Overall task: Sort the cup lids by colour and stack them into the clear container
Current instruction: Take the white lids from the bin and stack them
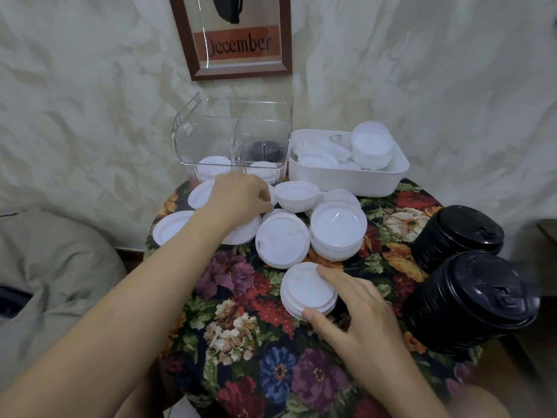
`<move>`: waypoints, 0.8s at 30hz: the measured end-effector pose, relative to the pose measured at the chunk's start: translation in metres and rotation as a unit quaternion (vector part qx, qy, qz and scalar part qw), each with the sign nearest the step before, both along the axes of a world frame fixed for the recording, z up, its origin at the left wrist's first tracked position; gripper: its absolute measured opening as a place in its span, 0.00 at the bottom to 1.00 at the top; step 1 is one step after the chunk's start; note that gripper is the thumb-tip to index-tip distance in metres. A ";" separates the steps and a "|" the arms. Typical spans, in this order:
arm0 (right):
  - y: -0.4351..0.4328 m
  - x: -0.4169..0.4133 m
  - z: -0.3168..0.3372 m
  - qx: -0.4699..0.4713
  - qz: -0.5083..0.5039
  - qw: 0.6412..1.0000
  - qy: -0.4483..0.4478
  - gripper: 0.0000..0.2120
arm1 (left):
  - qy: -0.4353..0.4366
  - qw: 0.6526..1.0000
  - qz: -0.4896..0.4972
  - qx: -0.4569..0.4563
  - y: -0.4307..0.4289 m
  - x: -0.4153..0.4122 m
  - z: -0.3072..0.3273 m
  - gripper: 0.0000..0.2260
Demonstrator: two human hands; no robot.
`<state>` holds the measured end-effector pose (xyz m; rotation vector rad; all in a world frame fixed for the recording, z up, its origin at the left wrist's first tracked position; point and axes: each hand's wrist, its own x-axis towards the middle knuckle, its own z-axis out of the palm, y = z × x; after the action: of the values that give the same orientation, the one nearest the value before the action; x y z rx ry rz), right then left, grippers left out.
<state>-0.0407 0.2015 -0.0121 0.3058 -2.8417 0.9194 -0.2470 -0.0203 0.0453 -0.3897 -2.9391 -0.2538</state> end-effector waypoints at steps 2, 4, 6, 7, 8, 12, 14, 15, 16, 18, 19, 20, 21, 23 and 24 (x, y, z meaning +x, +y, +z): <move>0.000 0.000 0.000 0.005 0.000 1.000 0.000 0.30 | -0.015 1.000 -0.011 0.005 -0.001 0.000 0.002 0.05; 0.000 0.000 -0.001 0.005 -0.001 1.000 0.000 0.30 | -0.028 0.999 -0.017 0.016 -0.003 0.000 0.002 0.04; 0.000 0.000 -0.001 0.004 -0.001 1.000 -0.001 0.30 | -0.023 0.999 -0.019 0.023 -0.004 0.003 0.001 0.05; 0.000 0.000 -0.001 0.003 -0.001 1.000 -0.002 0.30 | -0.013 0.999 -0.021 0.025 -0.005 0.004 0.000 0.06; 0.000 0.000 -0.001 0.002 -0.002 1.000 -0.003 0.30 | -0.002 0.999 -0.023 0.031 -0.005 0.007 0.000 0.06; 0.000 0.000 0.002 0.001 -0.002 1.000 -0.011 0.30 | 0.030 0.994 -0.018 0.101 -0.005 0.020 0.008 0.06; 0.000 0.001 0.002 0.003 -0.003 1.000 -0.016 0.29 | 0.041 0.991 -0.016 0.126 -0.006 0.030 0.014 0.06; 0.000 0.001 0.002 0.004 -0.005 1.000 -0.015 0.30 | 0.048 0.989 -0.015 0.137 -0.006 0.036 0.017 0.07; 0.000 0.001 0.002 0.005 -0.006 1.000 -0.015 0.30 | 0.055 0.987 -0.017 0.150 -0.007 0.042 0.019 0.07; 0.000 0.001 0.002 0.007 -0.007 1.000 -0.018 0.30 | 0.066 0.980 -0.029 0.186 -0.009 0.056 0.023 0.06; -0.001 0.001 0.002 0.007 -0.006 1.000 -0.019 0.30 | 0.071 0.974 -0.036 0.210 -0.010 0.064 0.025 0.06; -0.001 0.001 0.002 0.006 -0.007 1.000 -0.019 0.30 | 0.072 0.967 -0.042 0.242 -0.011 0.073 0.027 0.05; -0.001 0.001 0.002 0.005 -0.008 1.000 -0.019 0.30 | 0.069 0.956 -0.049 0.282 -0.012 0.082 0.027 0.06; -0.001 0.001 0.002 0.004 -0.010 1.000 -0.019 0.30 | 0.043 0.921 -0.066 0.382 -0.009 0.102 0.026 0.08; -0.001 0.002 0.003 0.002 -0.011 1.000 -0.019 0.31 | 0.019 0.900 -0.071 0.430 -0.007 0.111 0.024 0.08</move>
<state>-0.0392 0.2004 -0.0095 0.2593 -2.8762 0.9249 -0.1365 -0.0270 0.0697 -0.4422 -2.4162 -1.4510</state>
